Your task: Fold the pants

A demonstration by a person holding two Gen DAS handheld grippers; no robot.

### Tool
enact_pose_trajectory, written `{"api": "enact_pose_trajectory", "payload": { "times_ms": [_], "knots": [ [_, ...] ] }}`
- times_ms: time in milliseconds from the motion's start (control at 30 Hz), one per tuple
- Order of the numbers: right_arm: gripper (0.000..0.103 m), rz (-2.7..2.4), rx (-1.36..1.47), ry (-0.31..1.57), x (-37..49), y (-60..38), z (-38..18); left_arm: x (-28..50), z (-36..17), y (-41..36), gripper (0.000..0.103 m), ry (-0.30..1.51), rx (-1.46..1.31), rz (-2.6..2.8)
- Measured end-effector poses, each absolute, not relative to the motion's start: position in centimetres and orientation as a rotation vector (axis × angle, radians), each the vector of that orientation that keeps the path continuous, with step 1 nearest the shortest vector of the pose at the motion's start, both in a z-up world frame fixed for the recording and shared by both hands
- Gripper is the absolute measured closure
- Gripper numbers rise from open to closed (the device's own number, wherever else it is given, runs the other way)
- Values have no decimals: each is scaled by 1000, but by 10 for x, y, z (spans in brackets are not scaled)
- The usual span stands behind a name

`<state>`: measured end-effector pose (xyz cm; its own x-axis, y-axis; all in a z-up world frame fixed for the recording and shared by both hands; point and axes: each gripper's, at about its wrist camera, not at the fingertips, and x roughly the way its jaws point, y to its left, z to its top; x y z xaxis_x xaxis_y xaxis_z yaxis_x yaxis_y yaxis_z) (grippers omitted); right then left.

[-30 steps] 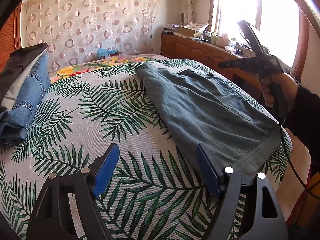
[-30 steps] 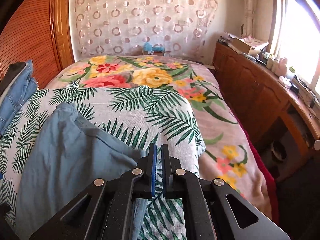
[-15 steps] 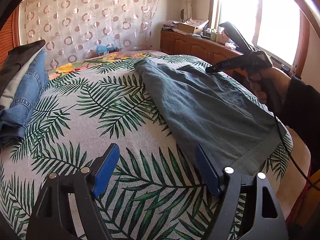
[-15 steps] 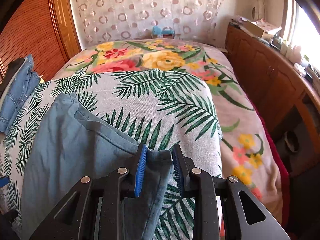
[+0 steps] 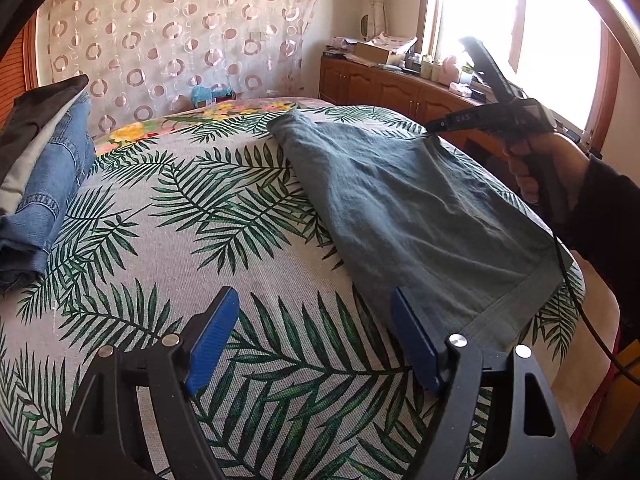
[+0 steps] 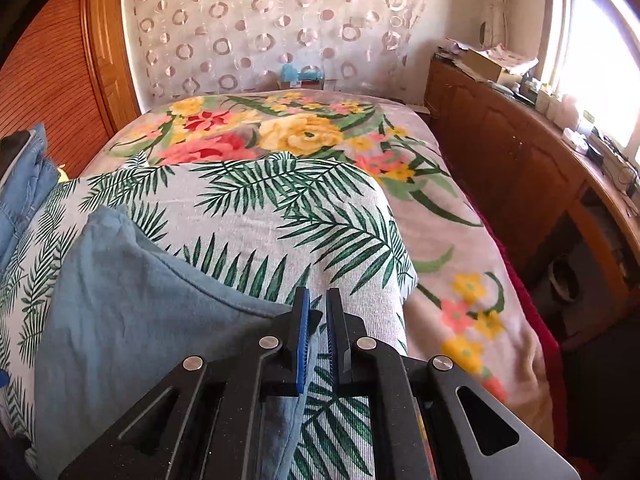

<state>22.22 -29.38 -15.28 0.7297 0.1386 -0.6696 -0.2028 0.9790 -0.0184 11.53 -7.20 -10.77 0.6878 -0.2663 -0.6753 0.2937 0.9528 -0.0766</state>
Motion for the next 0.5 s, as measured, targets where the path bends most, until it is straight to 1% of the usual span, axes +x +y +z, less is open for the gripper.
{"api": "enact_pose_trajectory", "payload": {
  "times_ms": [133,200,267,333,367,400,433,500],
  "knots": [
    [84,217,-73,705,202,-300,-145,115,-108,-72,24,749,38,-313],
    [77,243,-69,695,185,-303,-142,115,-108,-72,24,750,40,-311],
    [73,259,-79,681,165,-303,-142,116,-108,-72,24,750,42,-312],
    [66,285,-89,671,142,-303,-145,116,-109,-72,24,751,44,-312],
    [59,293,-95,665,129,-303,-146,116,-109,-72,24,751,43,-313],
    [56,296,-99,662,119,-304,-148,116,-109,-72,24,751,42,-312],
    [53,299,-103,661,107,-305,-151,116,-109,-73,24,752,42,-311],
    [53,319,-98,661,85,-307,-156,116,-109,-72,24,752,42,-311]
  ]
}}
